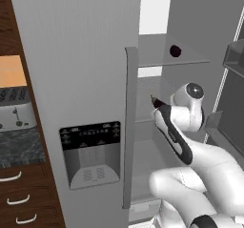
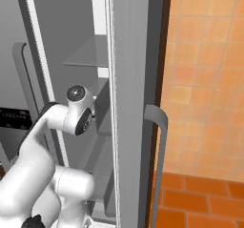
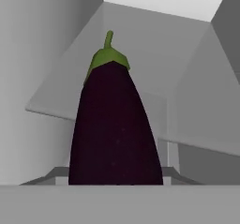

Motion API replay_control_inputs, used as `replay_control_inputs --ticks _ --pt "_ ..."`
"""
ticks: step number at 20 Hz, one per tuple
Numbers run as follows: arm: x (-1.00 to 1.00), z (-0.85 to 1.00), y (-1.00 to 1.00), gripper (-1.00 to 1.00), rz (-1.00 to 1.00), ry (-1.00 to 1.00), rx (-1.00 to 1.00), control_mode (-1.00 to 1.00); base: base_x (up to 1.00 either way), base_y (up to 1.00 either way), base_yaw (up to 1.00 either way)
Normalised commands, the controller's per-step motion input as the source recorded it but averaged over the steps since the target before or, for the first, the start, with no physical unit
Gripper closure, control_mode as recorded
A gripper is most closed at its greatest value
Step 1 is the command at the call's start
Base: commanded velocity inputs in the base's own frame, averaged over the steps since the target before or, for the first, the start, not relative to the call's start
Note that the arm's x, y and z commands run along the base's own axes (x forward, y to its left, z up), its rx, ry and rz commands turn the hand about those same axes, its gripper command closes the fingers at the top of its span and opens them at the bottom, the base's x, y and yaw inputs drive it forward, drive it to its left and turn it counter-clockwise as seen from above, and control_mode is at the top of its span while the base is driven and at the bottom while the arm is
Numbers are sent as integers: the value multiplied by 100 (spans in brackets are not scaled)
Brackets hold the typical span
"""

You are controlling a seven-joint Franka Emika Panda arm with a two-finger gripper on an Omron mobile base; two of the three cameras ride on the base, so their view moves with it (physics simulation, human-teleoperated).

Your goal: Place one eggplant and one chicken drumstick in each tupperware on the nearby counter, to pack two identical lunches.

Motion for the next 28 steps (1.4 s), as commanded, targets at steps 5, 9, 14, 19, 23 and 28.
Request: replay_control_inputs --ticks 5,9,14,19,23,28 --pt "-100 47 -15 100 -5 -5 0 -100 0 0 0" --pt "-100 44 -17 100 -1 -10 0 -100 0 0 0" --pt "-100 18 7 100 0 -6 -1 -100 0 0 0" --pt "-20 0 10 100 0 0 -2 100 -63 73 8" --pt "0 0 0 100 0 0 0 100 -31 100 12" --pt "0 0 0 100 0 0 0 100 -1 100 11"
